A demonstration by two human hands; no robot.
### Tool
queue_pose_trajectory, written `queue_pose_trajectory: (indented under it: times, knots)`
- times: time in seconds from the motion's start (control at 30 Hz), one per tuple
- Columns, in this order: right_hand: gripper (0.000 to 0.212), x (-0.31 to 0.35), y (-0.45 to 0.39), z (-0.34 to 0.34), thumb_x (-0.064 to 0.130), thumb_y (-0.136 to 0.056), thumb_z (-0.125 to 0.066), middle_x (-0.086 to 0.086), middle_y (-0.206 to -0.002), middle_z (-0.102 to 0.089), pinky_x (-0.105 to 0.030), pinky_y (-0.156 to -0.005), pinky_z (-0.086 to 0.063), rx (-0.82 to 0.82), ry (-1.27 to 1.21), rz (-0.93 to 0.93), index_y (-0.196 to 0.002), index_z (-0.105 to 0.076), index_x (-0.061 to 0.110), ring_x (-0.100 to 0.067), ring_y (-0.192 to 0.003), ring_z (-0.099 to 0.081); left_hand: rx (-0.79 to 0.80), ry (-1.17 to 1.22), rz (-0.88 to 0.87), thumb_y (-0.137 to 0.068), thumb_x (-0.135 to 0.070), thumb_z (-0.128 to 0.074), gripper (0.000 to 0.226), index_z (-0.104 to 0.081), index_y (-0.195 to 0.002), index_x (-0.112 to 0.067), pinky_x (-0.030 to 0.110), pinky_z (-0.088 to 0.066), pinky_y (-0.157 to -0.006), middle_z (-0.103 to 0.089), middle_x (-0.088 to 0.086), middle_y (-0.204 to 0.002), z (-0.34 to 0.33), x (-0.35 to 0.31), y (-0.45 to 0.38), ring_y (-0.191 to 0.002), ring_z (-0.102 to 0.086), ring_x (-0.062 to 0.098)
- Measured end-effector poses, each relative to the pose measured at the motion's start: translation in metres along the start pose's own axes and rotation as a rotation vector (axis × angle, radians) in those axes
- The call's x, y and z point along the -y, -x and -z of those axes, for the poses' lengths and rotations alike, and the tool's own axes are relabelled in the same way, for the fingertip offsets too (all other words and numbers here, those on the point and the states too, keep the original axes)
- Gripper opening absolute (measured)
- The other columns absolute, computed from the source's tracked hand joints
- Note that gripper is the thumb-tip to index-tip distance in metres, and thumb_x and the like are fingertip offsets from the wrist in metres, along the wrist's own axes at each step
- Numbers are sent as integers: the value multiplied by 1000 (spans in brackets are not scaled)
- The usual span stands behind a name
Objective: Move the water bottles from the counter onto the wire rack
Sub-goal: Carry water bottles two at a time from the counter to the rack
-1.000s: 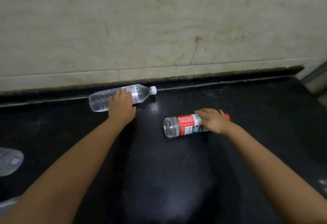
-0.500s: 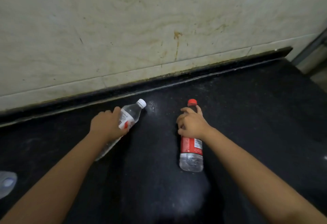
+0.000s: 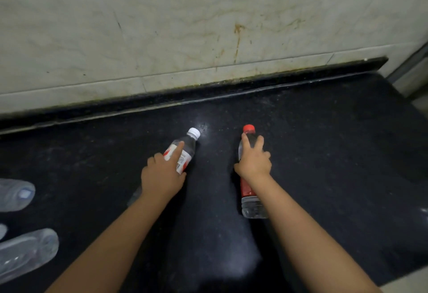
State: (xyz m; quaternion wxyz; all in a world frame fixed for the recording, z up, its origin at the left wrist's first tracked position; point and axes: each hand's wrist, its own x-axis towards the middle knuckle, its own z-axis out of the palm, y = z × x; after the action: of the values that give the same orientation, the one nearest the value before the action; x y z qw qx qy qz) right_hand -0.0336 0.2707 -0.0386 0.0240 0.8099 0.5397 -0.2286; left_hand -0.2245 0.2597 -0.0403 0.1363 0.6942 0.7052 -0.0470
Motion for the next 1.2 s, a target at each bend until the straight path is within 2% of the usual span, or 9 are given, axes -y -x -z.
queue_pose_trajectory:
  times: [0.2,0.33,0.5,0.7,0.77,0.83,0.9,1.03,1.2]
  knots:
    - [81,-44,24,-1,16,-81,-59,-6,-154,-2,-39,-96,-43,44,-96,188,-144,-11,35,-42,-121,-39,0,-15,19,-89,-41,-50,76,-2,-146,-32,39,-43,-91,-42,19,-128,3,-12,16,-112,-45,32]
    - [81,-93,42,17,18,-82,-59,-7,-155,-1,-37,-100,-41,-21,-186,226,-145,-10,33,-42,-121,-40,-21,30,-41,-90,-43,-47,73,-1,-146,-34,37,-44,-90,-39,15,-129,7,-58,46,-112,-46,29]
    - [79,-165,62,70,22,-87,-57,-9,-156,7,-37,-104,-35,-173,-191,310,-147,-5,29,-40,-128,-32,-134,107,-198,-93,-43,-40,67,0,-146,-34,35,-45,-87,-38,16,-130,27,-163,81,-113,-46,29]
    - [75,-304,95,156,23,-88,-56,-11,-156,4,-37,-105,-34,-454,-160,439,-147,-10,24,-36,-129,-31,-289,168,-306,-93,-45,-39,68,2,-146,-33,37,-44,-83,-37,17,-127,52,-325,134,-110,-45,32]
    - [75,-347,105,187,21,-85,-62,-17,-155,-6,-41,-101,-39,-544,-146,454,-146,-19,20,-40,-125,-38,-335,196,-341,-93,-45,-39,68,3,-146,-33,36,-44,-83,-36,17,-128,60,-374,151,-111,-45,32]
    - [76,-386,108,216,20,-73,-70,-29,-145,-30,-48,-88,-49,-683,-137,473,-139,-34,15,-48,-109,-53,-385,211,-390,-93,-44,-39,69,3,-146,-32,37,-43,-84,-36,16,-129,70,-420,167,-112,-44,32]
    - [77,-422,109,246,22,-61,-68,-34,-134,-44,-52,-77,-52,-741,-188,477,-131,-35,15,-51,-96,-60,-431,233,-442,-92,-44,-40,69,3,-146,-33,36,-43,-84,-36,15,-129,80,-463,180,-114,-43,31]
    - [79,-480,108,302,26,-68,-63,-28,-145,-29,-51,-96,-43,-923,-308,459,-139,-28,22,-51,-120,-45,-508,274,-523,-92,-46,-40,70,5,-145,-35,35,-43,-84,-39,13,-126,101,-534,189,-113,-45,29]
    - [80,-552,89,371,25,-78,-68,-17,-154,-11,-41,-113,-26,-1025,-354,404,-144,-22,16,-33,-142,-18,-602,366,-628,-91,-46,-42,72,5,-145,-35,35,-43,-86,-40,15,-125,127,-624,175,-110,-47,30]
